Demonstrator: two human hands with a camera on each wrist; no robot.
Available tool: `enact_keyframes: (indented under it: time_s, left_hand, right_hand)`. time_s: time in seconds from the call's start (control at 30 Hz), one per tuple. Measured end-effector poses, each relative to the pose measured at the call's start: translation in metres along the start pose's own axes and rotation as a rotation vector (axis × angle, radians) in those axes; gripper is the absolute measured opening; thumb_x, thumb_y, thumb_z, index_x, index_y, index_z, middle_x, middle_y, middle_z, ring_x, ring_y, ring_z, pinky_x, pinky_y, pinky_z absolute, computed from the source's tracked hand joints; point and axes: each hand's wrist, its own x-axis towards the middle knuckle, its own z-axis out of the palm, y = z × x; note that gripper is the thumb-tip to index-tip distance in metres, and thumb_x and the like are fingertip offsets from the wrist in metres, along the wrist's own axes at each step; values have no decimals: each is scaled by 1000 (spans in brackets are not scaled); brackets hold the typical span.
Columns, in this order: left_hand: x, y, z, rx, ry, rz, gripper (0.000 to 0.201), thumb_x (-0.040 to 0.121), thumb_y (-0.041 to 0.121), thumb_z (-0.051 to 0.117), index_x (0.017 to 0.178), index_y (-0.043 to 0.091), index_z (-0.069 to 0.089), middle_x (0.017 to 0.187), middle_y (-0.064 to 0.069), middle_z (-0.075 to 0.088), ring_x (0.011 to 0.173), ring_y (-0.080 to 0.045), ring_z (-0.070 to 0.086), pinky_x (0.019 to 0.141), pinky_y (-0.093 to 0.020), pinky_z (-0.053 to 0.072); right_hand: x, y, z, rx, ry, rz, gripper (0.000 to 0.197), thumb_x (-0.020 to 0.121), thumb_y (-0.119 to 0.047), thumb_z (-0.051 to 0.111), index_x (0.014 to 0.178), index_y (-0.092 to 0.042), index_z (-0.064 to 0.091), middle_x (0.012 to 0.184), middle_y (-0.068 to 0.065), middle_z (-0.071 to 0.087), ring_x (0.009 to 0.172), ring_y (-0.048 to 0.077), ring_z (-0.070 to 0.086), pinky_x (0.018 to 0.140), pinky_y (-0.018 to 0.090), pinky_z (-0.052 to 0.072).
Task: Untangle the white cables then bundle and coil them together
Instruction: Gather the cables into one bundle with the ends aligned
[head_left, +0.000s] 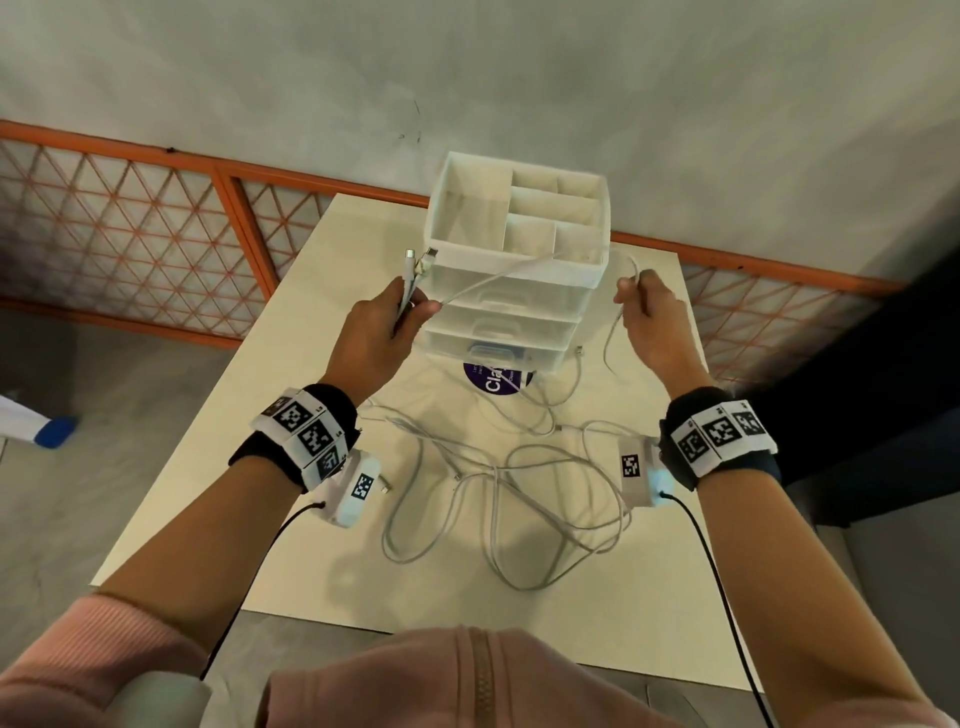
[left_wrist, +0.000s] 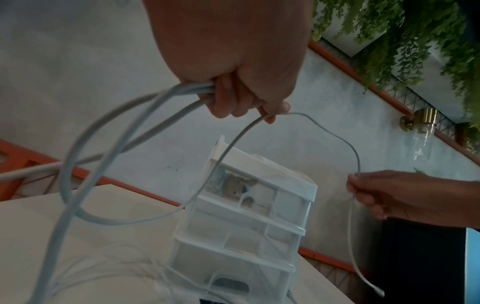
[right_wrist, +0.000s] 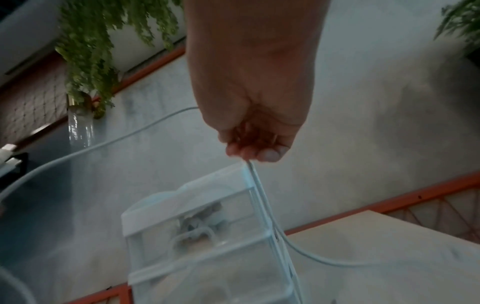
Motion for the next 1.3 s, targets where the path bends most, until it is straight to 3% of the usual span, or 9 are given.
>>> enact_keyframes:
  time_s: [0.07,0.2,0.4,0.6,0.7,0.8,0.97,1.17,1.3]
  left_hand:
    - [2,-5,-1,23,-37,-16,23,91,30,59,90,7,59,50,-1,42,49,-17,42,49,-19,31]
    - [-1,-14,-1,39,-80,-75,21,88,31,64,92,11,61,49,4,29,48,-12,40,50,-14,31]
    - [-14,-14,-10,-88,-192,-196,23,92,36,57,87,15,49,59,-1,33,51,-9,31,53,-16,32]
    - [-27,-13,-28,-143,-201,-195,28,98,33,45,84,11,36,64,3,30,55,-6,29,57,-14,32]
    - [-39,-18,-27,-173,-202,-240,29,98,34,45,84,11,36,67,1,30,58,-7,28,58,-14,32]
    - [-49,-24,-24,-191,-236,-283,28,98,33,45,85,10,38,67,3,31,60,-7,29,59,-15,32]
    - [-60,-35,-18,-245,-263,-294,29,97,31,48,83,8,38,67,8,30,60,-7,29,61,-17,31]
    - [-43,-35,-25,-234,-290,-261,28,96,31,50,81,11,38,65,6,31,58,-7,30,59,-16,31]
    - [-26,-24,-27,-212,-283,-242,31,98,36,42,82,10,40,66,7,32,56,-5,31,58,-18,31]
  right_hand:
    - [-3,14,12,28,-127,100,27,99,-25,44,113,-3,50,81,7,64,63,18,58,64,34,47]
    - [-22,24,43,63,-475,231,57,95,-16,54,141,-7,22,89,8,63,69,24,62,57,24,47]
    - [-49,-7,95,20,-745,-3,13,91,-4,51,102,-11,48,93,11,59,64,19,61,43,8,40]
    - [-78,-40,173,-44,-1181,-204,21,86,2,57,100,-5,70,83,4,66,62,-1,59,57,2,41]
    - [-94,-52,209,-109,-1189,-316,19,88,-6,57,103,-9,70,90,3,61,77,10,54,67,6,38]
    - [-108,-55,235,-169,-1184,-345,22,89,-9,58,110,-8,63,96,5,47,88,19,50,80,26,40]
    - [-124,-42,247,-237,-1087,-382,21,81,1,61,101,4,55,96,8,37,87,19,40,78,28,37]
    - [-89,-67,196,-140,-1074,-144,18,81,-7,63,99,-4,65,91,6,59,70,14,56,63,21,47]
    - [-51,-95,120,-3,-1128,-214,11,84,-10,65,92,-10,73,86,14,72,64,10,60,64,19,51]
